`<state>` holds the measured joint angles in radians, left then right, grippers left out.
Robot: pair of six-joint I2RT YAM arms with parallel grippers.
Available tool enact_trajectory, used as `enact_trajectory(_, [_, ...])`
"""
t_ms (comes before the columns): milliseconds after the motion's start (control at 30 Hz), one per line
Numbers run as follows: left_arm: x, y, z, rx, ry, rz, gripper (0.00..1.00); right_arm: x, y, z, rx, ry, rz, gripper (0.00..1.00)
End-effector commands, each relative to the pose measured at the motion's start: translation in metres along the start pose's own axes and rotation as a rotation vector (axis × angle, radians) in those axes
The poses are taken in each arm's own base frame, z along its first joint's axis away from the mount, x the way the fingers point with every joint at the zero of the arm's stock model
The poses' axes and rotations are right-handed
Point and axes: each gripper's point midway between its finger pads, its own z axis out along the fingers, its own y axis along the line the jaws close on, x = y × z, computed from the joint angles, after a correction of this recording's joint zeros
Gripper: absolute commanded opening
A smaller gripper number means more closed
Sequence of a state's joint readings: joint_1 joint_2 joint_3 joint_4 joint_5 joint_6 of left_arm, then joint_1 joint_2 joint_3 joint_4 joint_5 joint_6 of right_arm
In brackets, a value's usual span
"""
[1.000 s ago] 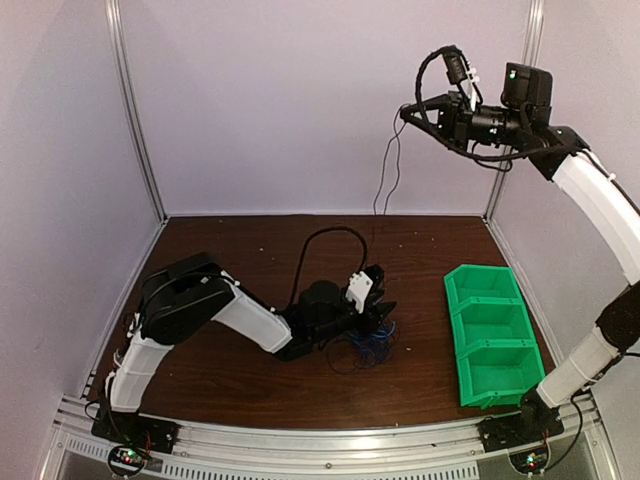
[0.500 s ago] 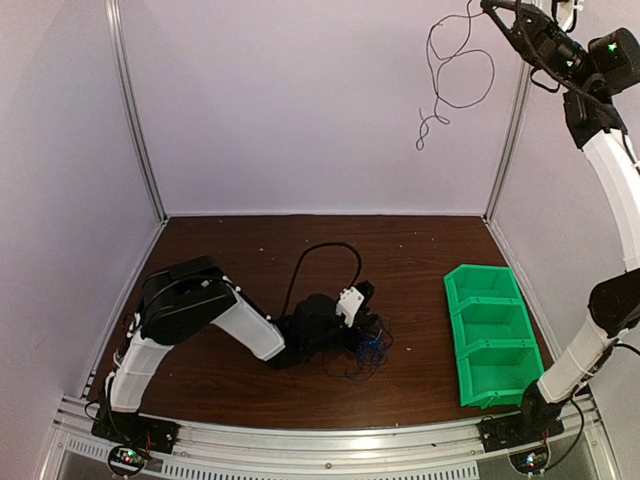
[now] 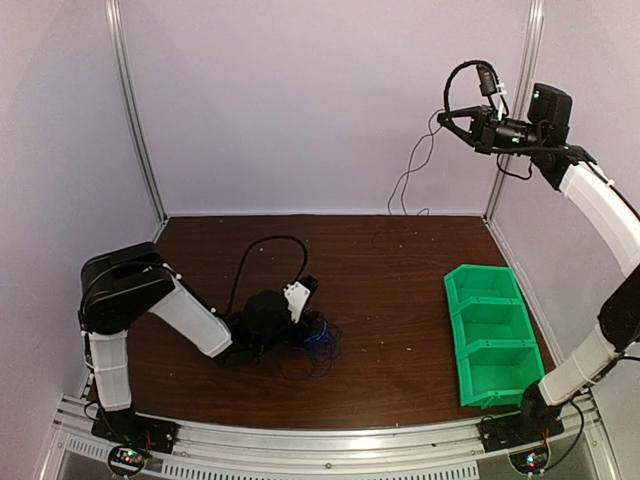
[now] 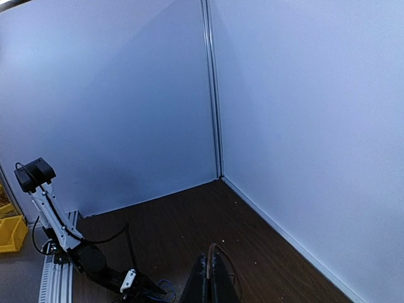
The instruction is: Untangle the cables
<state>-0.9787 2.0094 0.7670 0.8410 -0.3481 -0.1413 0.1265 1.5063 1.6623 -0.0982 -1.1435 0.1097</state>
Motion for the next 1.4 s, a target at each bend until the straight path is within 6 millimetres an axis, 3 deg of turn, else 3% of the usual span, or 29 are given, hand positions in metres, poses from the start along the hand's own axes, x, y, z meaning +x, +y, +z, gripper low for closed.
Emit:
enact_trajectory(0, [-0.024, 0.009, -0.013, -0.034, -0.023, 0.000, 0.56, -0.002, 0.020, -0.018, 0.056, 0.027, -0.133, 0.00])
enact_trajectory(133, [-0.055, 0.009, -0.023, -0.016, -0.067, -0.036, 0.63, 0.024, 0.017, -0.023, 0.093, 0.087, -0.110, 0.00])
enact_trajectory(433, [-0.116, 0.003, -0.048, 0.078, -0.196, -0.128, 0.66, 0.058, -0.001, -0.035, 0.231, 0.205, -0.084, 0.00])
enact_trajectory(567, [-0.126, 0.000, -0.056, 0.111, -0.194, -0.158, 0.66, 0.062, -0.005, -0.041, 0.283, 0.230, -0.082, 0.00])
enact_trajectory(833, [-0.129, -0.007, -0.066, 0.172, -0.160, -0.192, 0.67, 0.068, -0.009, -0.055, 0.353, 0.260, -0.084, 0.00])
enact_trajectory(1033, [-0.160, -0.023, -0.092, 0.300, -0.327, -0.098, 0.68, 0.085, -0.003, -0.051, 0.305, 0.269, -0.032, 0.00])
enact_trajectory(1200, [-0.176, -0.034, -0.079, 0.332, -0.324, -0.092, 0.65, 0.097, 0.007, -0.043, 0.243, 0.276, 0.013, 0.00])
enact_trajectory(1367, [-0.170, -0.047, -0.069, 0.391, -0.297, -0.130, 0.65, 0.108, 0.020, -0.032, 0.169, 0.284, 0.047, 0.00])
